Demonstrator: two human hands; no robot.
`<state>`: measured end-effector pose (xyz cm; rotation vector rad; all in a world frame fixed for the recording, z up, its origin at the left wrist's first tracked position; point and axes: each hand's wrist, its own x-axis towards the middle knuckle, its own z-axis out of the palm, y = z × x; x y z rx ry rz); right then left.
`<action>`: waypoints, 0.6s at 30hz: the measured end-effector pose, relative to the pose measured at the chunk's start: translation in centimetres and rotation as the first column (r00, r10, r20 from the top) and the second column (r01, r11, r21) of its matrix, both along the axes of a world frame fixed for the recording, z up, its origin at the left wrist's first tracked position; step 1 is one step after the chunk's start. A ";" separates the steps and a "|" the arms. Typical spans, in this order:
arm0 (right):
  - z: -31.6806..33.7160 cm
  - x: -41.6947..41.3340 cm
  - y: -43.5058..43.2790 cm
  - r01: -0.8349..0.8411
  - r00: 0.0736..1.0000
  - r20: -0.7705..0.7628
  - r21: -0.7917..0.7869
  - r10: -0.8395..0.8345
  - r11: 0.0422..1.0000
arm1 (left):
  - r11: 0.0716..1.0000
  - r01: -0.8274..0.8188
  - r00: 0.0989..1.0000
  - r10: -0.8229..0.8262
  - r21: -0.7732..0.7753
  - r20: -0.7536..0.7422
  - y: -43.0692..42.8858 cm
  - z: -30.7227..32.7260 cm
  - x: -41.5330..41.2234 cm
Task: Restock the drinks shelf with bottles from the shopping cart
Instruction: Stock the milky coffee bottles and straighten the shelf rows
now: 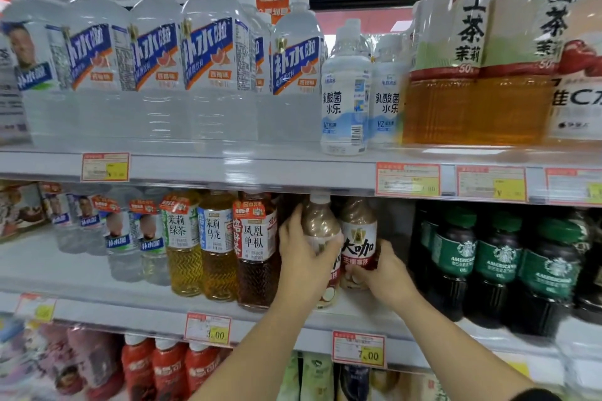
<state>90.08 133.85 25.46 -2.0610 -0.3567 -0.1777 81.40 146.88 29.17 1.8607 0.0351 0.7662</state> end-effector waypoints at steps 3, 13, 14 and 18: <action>-0.3 0.7 0.6 0.025 1.000 -0.006 -0.011 -0.025 1.000 | 0.998 -0.008 0.989 0.016 0.057 -0.145 -0.2 -2.2 -0.7; 0.0 -0.5 1.2 0.110 0.989 0.093 0.033 -0.113 0.993 | 0.998 0.011 0.979 0.003 0.069 -0.203 1.4 -4.1 -0.7; 0.0 -1.2 1.0 0.144 0.972 0.174 0.085 -0.157 0.986 | 0.998 0.022 0.979 -0.008 0.066 -0.204 1.6 -4.1 -0.7; 0.3 -4.4 1.0 -0.043 0.976 0.218 0.167 0.005 0.985 | 0.996 0.045 0.974 -0.026 0.080 -0.225 2.1 -4.3 -0.9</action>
